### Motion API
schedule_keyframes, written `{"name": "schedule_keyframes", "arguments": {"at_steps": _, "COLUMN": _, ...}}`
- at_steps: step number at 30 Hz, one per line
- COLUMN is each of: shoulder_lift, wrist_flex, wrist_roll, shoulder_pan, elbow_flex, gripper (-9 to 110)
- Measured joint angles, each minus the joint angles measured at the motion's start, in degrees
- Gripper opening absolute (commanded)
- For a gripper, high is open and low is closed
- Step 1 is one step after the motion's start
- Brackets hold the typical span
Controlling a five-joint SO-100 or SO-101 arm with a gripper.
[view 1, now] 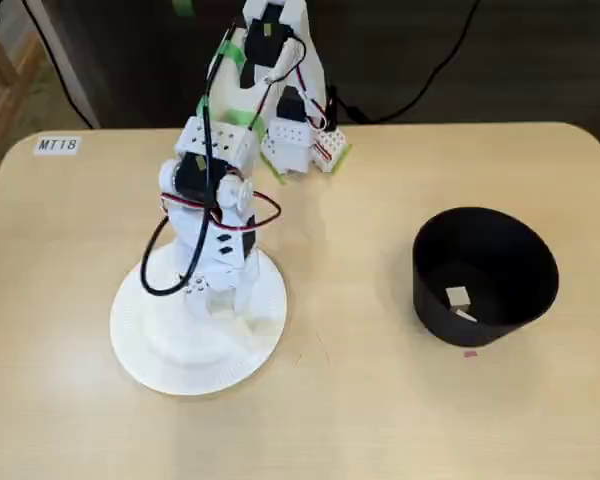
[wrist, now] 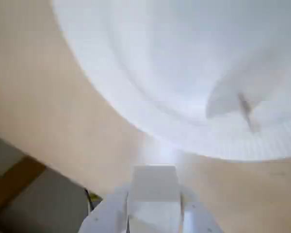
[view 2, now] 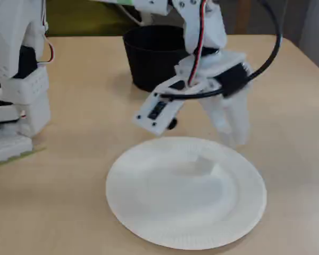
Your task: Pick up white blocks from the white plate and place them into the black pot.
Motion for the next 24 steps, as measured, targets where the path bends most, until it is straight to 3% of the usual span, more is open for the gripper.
{"name": "schedule_keyframes", "arguments": {"at_steps": 6, "shoulder_lift": 0.4, "wrist_flex": -2.2, "wrist_roll": -27.5, "shoulder_pan": -10.0, "elbow_flex": -11.8, "gripper": -2}}
{"name": "schedule_keyframes", "arguments": {"at_steps": 11, "shoulder_lift": 3.1, "wrist_flex": -1.1, "wrist_roll": -42.2, "shoulder_pan": -23.2, "elbow_flex": -12.0, "gripper": -2}}
{"name": "schedule_keyframes", "arguments": {"at_steps": 16, "shoulder_lift": 6.2, "wrist_flex": 6.1, "wrist_roll": -49.3, "shoulder_pan": -36.2, "elbow_flex": -12.0, "gripper": -2}}
{"name": "schedule_keyframes", "arguments": {"at_steps": 24, "shoulder_lift": 7.8, "wrist_flex": 18.9, "wrist_roll": -53.0, "shoulder_pan": -48.3, "elbow_flex": -12.0, "gripper": -2}}
